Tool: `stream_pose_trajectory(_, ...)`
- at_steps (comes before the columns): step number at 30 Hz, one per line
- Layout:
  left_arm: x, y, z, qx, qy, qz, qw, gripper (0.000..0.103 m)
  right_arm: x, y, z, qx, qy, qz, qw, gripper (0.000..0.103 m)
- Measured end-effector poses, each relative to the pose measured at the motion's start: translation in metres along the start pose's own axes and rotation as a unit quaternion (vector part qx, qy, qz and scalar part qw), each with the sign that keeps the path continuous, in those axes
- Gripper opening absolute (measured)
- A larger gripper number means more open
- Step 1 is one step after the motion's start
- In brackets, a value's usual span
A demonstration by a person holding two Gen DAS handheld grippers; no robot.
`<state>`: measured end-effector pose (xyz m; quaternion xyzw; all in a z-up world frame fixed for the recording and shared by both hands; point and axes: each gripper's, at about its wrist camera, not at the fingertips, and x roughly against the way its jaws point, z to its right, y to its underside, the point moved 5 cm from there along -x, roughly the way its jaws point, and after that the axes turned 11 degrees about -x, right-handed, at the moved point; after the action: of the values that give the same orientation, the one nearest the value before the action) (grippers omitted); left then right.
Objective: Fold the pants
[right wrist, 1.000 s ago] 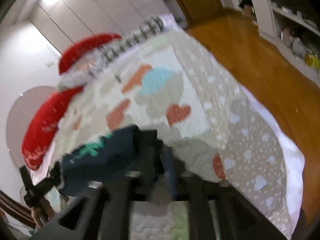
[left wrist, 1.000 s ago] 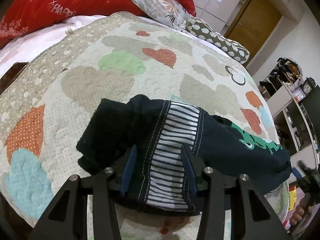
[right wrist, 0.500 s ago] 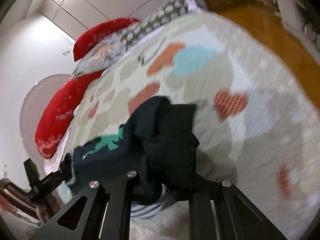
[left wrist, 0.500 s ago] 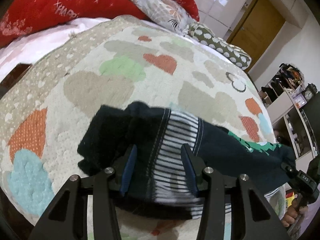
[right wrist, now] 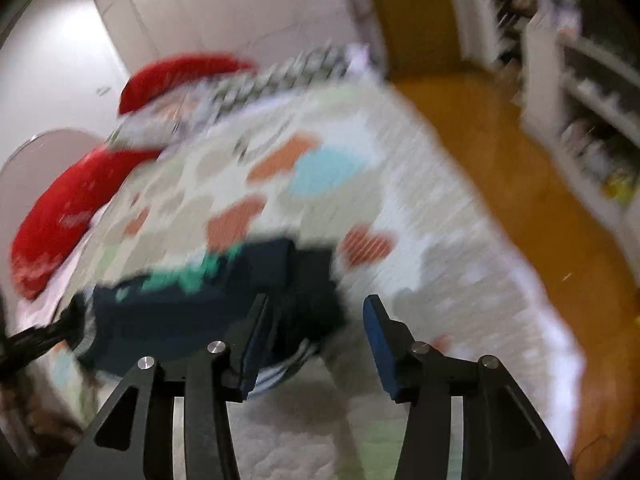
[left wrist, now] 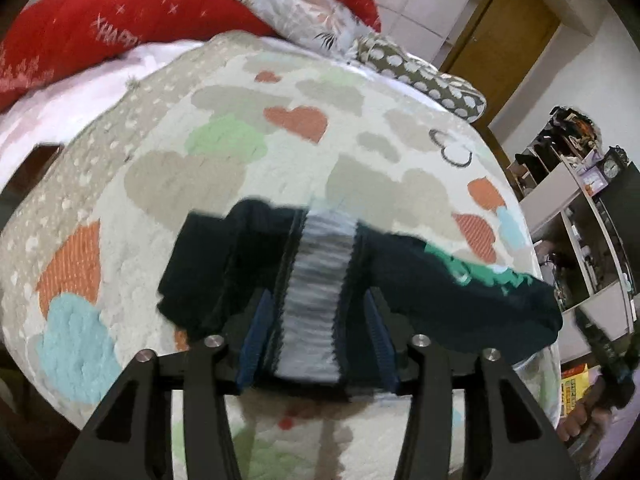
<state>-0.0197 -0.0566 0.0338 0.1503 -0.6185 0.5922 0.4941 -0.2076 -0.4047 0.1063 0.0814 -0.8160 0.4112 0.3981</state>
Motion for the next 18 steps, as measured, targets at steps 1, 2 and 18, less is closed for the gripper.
stream_pose_trajectory(1,-0.006,-0.003,0.005,-0.003,-0.004,0.001,1.0000,0.054,0.013,-0.008,-0.005,-0.005,0.009,0.041,0.999,0.051)
stream_pose_trajectory(2,-0.015,-0.003,0.010,-0.006,-0.006,-0.003,1.0000,0.054,0.019,-0.011,-0.012,-0.006,0.002,0.057,0.998,0.053)
stream_pose_trajectory(18,-0.053,0.047,0.030,-0.063,-0.027,-0.005,0.9977,0.043,-0.136,0.071,-0.257,0.258,-0.131,-0.214,0.933,0.048)
